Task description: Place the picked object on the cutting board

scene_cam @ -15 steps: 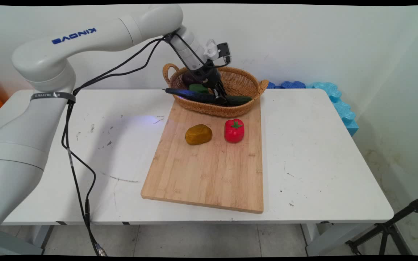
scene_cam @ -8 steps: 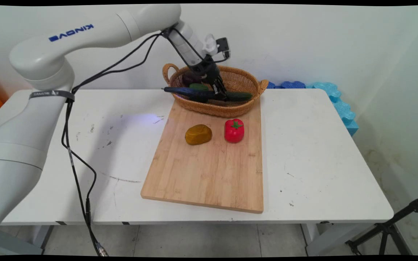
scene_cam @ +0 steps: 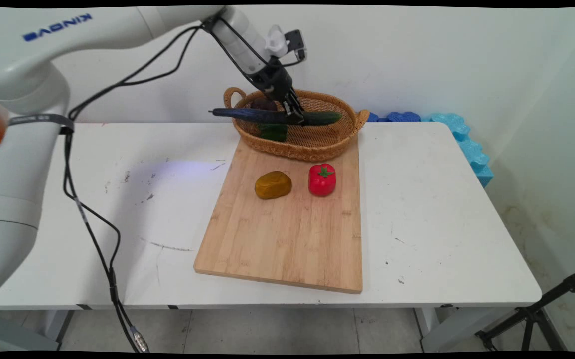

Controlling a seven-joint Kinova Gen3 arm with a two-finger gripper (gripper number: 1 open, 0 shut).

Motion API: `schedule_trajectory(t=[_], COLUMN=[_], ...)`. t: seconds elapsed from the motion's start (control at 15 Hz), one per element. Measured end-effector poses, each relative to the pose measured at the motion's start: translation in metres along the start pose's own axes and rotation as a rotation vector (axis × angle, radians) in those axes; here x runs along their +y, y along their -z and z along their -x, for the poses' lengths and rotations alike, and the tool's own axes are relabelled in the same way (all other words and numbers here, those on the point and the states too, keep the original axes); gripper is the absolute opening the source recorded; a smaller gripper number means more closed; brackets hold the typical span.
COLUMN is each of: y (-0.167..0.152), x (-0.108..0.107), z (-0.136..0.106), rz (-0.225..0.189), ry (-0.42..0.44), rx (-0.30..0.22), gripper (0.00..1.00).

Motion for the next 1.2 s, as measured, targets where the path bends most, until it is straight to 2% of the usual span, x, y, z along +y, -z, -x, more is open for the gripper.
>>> schedule_trajectory(t=[0.27, 0.53, 0.87, 1.07, 1.2], y=[0.042, 0.073, 0.102, 0.106, 0.105], x=[0.025, 0.054, 0.112, 0.150, 0.167], z=[0.001, 0.005, 0.017, 0.028, 0.033], rz=[-0.005, 0.010, 0.078, 0.132, 0.157], ry=[0.023, 0.047, 0.089, 0.109, 0.116], rx=[0.020, 0.036, 0.051, 0.052, 0.052], gripper=[0.00, 0.00, 0.00, 0.00, 0.00])
